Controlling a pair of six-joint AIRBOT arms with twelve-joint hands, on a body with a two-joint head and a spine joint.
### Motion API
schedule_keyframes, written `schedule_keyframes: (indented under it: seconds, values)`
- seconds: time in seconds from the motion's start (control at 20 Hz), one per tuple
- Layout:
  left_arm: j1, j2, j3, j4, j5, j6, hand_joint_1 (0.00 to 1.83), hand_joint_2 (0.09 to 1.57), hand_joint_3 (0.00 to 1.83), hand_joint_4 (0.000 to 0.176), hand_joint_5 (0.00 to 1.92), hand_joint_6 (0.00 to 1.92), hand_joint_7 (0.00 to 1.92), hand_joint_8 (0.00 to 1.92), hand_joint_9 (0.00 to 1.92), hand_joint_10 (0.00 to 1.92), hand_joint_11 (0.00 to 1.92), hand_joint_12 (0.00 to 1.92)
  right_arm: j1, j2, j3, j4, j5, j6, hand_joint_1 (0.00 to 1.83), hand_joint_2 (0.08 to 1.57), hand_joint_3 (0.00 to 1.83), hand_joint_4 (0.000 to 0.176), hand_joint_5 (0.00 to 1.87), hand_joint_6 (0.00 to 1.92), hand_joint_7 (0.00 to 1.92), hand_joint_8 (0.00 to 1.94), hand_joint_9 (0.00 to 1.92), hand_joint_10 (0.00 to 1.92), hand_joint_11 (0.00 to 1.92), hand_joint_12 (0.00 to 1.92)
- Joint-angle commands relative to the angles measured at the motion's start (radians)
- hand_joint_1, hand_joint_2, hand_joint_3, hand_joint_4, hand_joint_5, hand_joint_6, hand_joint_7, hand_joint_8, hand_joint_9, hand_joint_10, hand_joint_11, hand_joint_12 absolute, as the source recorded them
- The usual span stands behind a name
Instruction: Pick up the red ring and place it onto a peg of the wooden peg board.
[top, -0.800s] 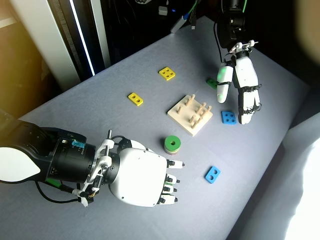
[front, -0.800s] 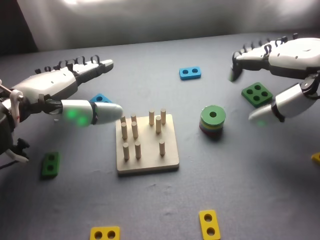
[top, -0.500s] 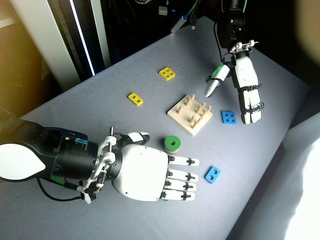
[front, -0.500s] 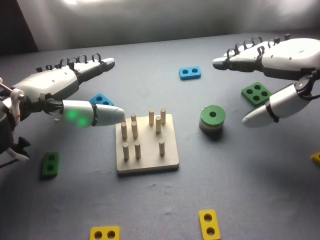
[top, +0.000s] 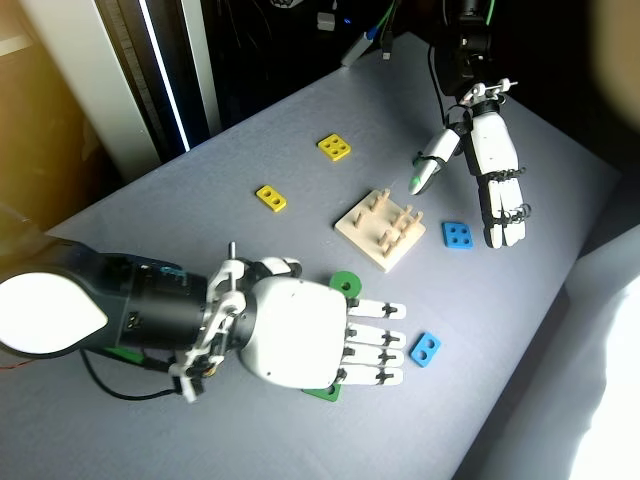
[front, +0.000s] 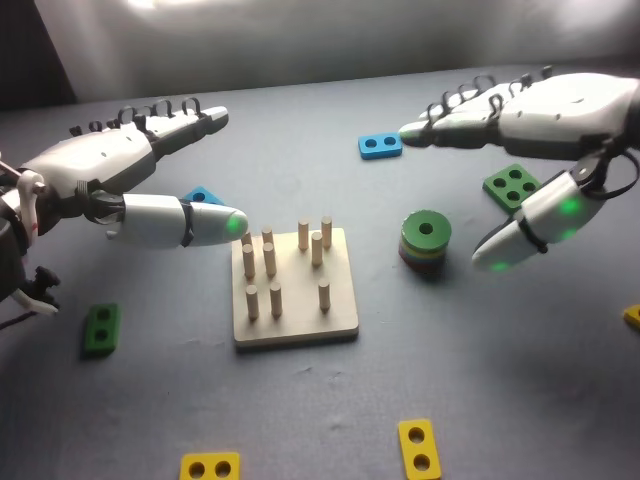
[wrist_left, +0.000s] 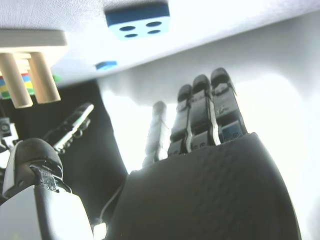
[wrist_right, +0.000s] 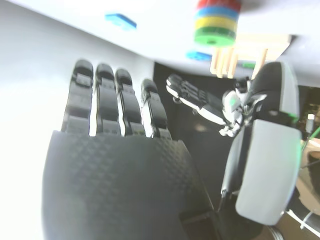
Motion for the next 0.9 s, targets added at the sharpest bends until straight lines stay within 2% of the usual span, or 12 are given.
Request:
schedule_keyframes:
  seconds: [0.0,0.05,0.1,0.15,0.2,0.3,0.45,0.65,0.85]
  values:
    - [-0.015,0.004,0.001,-0.003,-0.111,-0.003,0.28,0.94,0.01,0.176,0.00,0.00,0.00,0.00,0.00,0.00,0.00,0.00,0.017,-0.004,0.001,0.012,0.068,0.020,0.63,0.82,0.00,0.099,0.07,0.03,0.00,0.00,0.00,0.00,0.00,0.00]
    - [-0.016,0.004,0.002,-0.002,-0.111,-0.003,0.29,0.95,0.01,0.176,0.00,0.00,0.00,0.00,0.00,0.00,0.00,0.00,0.018,-0.010,0.003,-0.004,0.067,0.030,0.63,0.82,0.00,0.110,0.08,0.02,0.00,0.00,0.00,0.00,0.00,0.00]
    - [-0.018,0.004,0.002,-0.002,-0.111,-0.003,0.28,0.94,0.00,0.176,0.00,0.00,0.00,0.00,0.00,0.00,0.00,0.00,0.019,-0.019,0.009,-0.026,0.066,0.050,0.65,0.82,0.00,0.130,0.10,0.03,0.00,0.00,0.00,0.00,0.00,0.00]
    - [-0.019,0.004,0.002,-0.002,-0.111,-0.003,0.28,0.93,0.00,0.176,0.00,0.00,0.00,0.00,0.00,0.00,0.00,0.00,0.020,-0.030,0.014,-0.047,0.064,0.065,0.67,0.82,0.00,0.135,0.11,0.03,0.00,0.00,0.00,0.00,0.00,0.00]
    - [-0.021,0.004,0.003,0.000,-0.111,-0.003,0.28,0.93,0.00,0.175,0.00,0.00,0.00,0.00,0.00,0.00,0.00,0.00,0.022,-0.039,0.017,-0.057,0.063,0.069,0.66,0.82,0.00,0.152,0.12,0.03,0.00,0.00,0.00,0.00,0.00,0.00]
    - [-0.025,0.004,0.003,0.002,-0.111,-0.003,0.28,0.93,0.00,0.176,0.00,0.00,0.00,0.00,0.00,0.00,0.00,0.00,0.021,-0.052,0.023,-0.058,0.062,0.072,0.67,0.83,0.00,0.156,0.13,0.03,0.00,0.00,0.00,0.00,0.00,0.00]
    - [-0.027,0.004,0.003,0.003,-0.110,-0.004,0.29,0.93,0.00,0.176,0.00,0.00,0.00,0.00,0.00,0.00,0.00,0.00,0.009,-0.071,0.047,-0.058,0.061,0.098,0.71,0.85,0.01,0.141,0.14,0.03,0.00,0.00,0.00,0.00,0.00,0.00]
    - [-0.028,0.004,0.004,0.006,-0.109,-0.004,0.30,0.94,0.00,0.168,0.00,0.00,0.00,0.00,0.00,0.00,0.00,0.00,-0.004,-0.088,0.069,-0.059,0.054,0.111,0.69,0.86,0.01,0.095,0.17,0.03,0.00,0.00,0.00,0.00,0.00,0.00]
    - [-0.031,0.004,0.005,0.010,-0.106,-0.004,0.28,0.94,0.00,0.175,0.00,0.00,0.00,0.00,0.00,0.00,0.00,0.00,-0.004,-0.098,0.087,-0.103,0.032,0.134,0.68,0.85,0.00,0.069,0.20,0.03,0.00,0.00,0.00,0.00,0.00,0.00]
